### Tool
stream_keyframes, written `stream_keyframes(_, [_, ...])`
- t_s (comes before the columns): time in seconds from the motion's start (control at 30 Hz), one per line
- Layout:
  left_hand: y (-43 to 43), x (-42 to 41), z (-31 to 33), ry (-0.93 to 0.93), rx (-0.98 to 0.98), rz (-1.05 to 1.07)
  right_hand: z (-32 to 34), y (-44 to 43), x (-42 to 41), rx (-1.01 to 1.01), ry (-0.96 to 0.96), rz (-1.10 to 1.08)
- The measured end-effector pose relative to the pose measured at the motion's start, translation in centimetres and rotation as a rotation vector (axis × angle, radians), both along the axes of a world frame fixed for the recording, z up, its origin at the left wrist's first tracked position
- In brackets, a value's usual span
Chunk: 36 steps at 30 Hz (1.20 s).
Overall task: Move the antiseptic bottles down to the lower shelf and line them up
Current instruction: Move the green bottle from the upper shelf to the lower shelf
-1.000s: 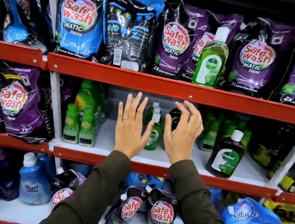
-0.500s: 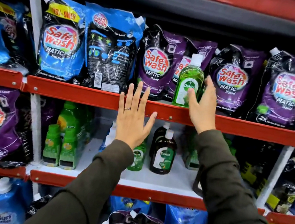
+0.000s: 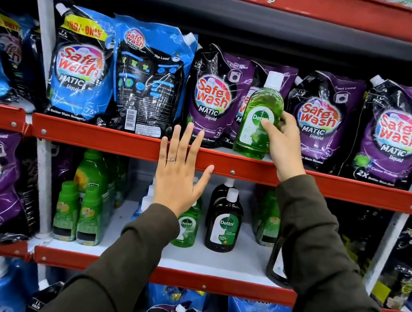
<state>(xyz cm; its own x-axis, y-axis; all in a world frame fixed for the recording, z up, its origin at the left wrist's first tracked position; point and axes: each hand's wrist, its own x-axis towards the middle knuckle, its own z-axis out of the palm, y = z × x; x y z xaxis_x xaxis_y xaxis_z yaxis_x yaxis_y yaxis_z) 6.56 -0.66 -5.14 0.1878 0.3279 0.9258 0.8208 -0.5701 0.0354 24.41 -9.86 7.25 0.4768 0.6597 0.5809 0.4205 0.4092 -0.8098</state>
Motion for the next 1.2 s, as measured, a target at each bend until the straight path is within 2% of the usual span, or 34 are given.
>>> stream_keyframes(0.27, [-0.6,-0.7,-0.2,0.011,-0.003,-0.018,-0.1,-3.1,-1.7,0.054,-0.001,0.108])
stream_keyframes(0.53, [-1.7,-2.5,-4.7,-0.018,-0.033,-0.060,-6.2,-4.0,-3.9,0.077,0.099,0.185])
stream_keyframes(0.83, [-2.5,-4.4,-13.6,0.000,-0.247,-0.109,-16.4,-3.5,-6.2,-0.068,0.082,0.207])
stream_keyframes(1.03, [-3.3,-5.0,-20.4,0.152,-0.426,-0.093,-22.7,-1.5,-6.6,-0.221,0.088,0.210])
stream_keyframes(1.2, [-4.0,-5.2,-24.3,0.209,-0.527,-0.149,-26.4,1.2,-6.8,-0.279,0.086,0.201])
